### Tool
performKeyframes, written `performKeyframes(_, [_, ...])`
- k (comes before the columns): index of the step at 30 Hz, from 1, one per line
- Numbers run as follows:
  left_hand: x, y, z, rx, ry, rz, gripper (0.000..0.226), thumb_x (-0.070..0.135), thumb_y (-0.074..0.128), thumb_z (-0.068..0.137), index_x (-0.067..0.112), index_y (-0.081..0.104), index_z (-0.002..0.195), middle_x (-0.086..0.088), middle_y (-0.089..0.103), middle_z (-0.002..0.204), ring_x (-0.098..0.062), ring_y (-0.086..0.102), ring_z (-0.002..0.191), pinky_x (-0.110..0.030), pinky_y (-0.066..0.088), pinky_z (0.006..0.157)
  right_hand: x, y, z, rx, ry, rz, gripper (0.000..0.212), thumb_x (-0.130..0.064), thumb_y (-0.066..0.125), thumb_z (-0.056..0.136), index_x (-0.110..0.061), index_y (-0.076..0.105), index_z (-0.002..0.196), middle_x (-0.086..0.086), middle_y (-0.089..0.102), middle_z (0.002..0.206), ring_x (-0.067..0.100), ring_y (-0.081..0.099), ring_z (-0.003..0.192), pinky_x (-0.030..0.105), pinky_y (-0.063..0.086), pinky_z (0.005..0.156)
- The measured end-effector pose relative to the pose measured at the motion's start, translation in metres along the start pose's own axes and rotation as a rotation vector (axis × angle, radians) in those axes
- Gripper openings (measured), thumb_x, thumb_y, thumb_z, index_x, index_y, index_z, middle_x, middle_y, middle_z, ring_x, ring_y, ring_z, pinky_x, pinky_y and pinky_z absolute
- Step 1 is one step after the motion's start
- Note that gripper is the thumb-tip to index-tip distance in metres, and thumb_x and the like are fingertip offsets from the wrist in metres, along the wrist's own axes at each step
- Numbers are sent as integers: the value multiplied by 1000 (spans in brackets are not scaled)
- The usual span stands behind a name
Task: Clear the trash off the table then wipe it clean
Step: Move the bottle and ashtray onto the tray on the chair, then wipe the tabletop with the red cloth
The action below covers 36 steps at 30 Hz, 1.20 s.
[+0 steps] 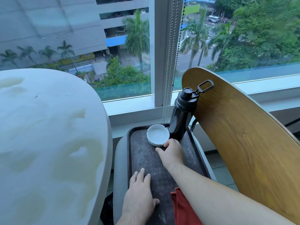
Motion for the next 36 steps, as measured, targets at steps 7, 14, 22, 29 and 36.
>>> performKeyframes(7, [-1,12,-15,-125,-2,-66,99,50,74,90,27,15,166,9,-19,173,-14,-20,159,-33,29,125,2,-27,-34,26,21,18,39,-37,60,100,-16,54,68,-7,57,90,14,55,76,32,41,68])
performKeyframes(14, [-17,6,-40,85,-32,-385,52,32,70,94,35,56,145,16,28,169,-6,18,158,-29,21,127,36,-64,-115,85,30,260,35,-31,52,104,-17,69,77,-5,66,76,14,62,69,32,49,64])
performKeyframes(22, [12,20,-94,26,125,-293,38,30,64,95,33,64,132,21,62,133,-1,54,127,-17,39,108,126,-106,-205,157,102,181,17,-14,65,97,-24,72,109,-8,71,104,4,64,93,27,46,82])
performKeyframes(29, [43,43,-105,-55,-122,-342,38,53,65,90,34,65,123,14,72,105,-13,68,104,-33,55,90,179,-130,-219,157,198,23,27,-22,68,95,-19,68,122,-5,60,112,15,59,98,30,46,84])
performKeyframes(36, [55,67,-96,33,-334,-294,27,52,71,89,34,68,107,10,73,107,-21,69,105,-32,52,85,215,-116,-207,25,296,63,27,-40,71,93,-22,69,112,-4,74,100,22,68,95,32,49,79])
Point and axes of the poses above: each hand's wrist, its own z-axis towards the middle knuckle, its own y-axis out of the palm, x = y × z, the point moved 8 cm from there along z, towards the middle knuckle
